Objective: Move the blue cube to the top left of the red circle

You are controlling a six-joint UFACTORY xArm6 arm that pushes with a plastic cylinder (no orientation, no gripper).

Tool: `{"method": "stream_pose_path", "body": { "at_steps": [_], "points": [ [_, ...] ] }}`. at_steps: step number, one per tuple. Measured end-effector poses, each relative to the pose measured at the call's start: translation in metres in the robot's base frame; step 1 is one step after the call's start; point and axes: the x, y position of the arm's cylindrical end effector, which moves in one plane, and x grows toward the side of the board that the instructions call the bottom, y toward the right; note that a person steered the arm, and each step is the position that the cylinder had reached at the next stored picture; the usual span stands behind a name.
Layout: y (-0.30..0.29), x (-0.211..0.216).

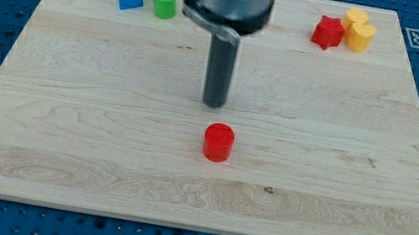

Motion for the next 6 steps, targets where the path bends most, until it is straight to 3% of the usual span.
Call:
{"method": "stream_pose_path", "body": {
  "at_steps": [1, 3, 5, 6],
  "points": [
    [-0.027, -0.048],
    [-0.133, -0.082],
    [-0.244, -0.175],
    [-0.273, -0.191]
  ]
}}
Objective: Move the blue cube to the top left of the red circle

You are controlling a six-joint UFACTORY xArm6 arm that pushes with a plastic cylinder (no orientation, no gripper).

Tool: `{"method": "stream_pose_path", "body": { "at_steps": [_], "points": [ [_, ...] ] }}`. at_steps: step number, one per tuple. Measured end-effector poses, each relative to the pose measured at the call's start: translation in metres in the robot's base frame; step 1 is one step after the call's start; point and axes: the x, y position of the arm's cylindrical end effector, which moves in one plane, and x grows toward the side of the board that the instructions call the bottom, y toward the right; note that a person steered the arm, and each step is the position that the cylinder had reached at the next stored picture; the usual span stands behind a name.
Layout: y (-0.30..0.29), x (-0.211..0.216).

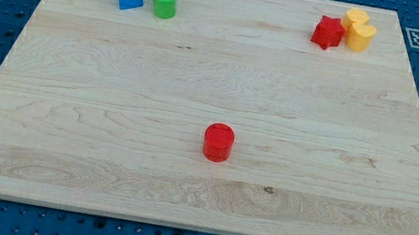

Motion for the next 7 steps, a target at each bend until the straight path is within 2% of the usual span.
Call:
{"method": "stream_pose_path", "body": {
  "at_steps": [2, 4, 7],
  "points": [
    [0.011, -0.031],
    [0.043, -0.017],
    [0.133, -0.006]
  ]
}}
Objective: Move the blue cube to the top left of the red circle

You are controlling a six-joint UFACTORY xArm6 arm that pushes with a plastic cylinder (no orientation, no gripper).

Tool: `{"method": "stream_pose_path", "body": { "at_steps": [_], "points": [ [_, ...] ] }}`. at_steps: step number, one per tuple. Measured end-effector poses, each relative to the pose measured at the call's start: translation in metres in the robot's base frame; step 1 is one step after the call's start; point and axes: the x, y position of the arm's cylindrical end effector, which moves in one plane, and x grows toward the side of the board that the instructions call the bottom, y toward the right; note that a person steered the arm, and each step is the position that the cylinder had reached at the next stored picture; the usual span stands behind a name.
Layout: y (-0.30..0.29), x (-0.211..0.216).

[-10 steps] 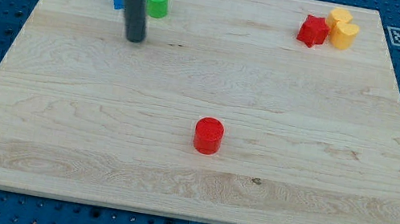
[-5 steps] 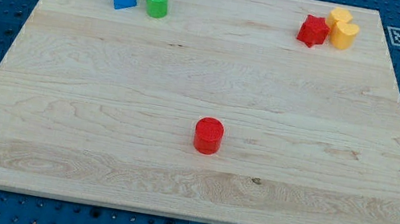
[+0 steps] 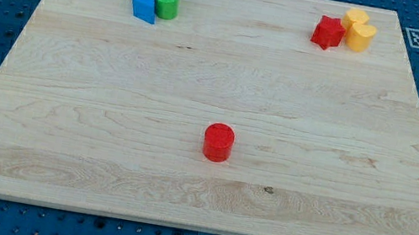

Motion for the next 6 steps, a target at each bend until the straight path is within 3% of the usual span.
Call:
{"method": "stream_pose_path", "body": {
  "at_steps": [2, 6],
  "points": [
    [0.057, 0.024],
    [0.085, 0.118]
  ]
}}
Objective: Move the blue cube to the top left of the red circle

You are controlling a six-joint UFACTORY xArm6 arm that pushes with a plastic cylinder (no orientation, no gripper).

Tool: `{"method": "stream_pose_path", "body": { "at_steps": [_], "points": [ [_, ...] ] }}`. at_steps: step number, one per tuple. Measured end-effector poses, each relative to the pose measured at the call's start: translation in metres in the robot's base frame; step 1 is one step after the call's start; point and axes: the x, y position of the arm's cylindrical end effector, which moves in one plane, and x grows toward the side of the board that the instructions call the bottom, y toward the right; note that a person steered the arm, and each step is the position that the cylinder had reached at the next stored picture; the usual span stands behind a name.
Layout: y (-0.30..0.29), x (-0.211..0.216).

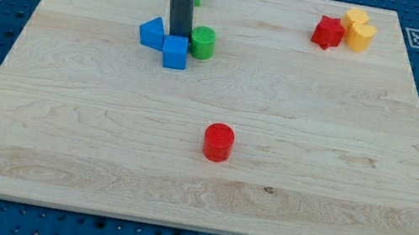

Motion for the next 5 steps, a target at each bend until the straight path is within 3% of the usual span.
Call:
{"method": "stream_pose_path", "body": {
  "at_steps": [2, 5],
  "points": [
    [0.001, 0.066],
    [-0.031, 0.097]
  ]
}}
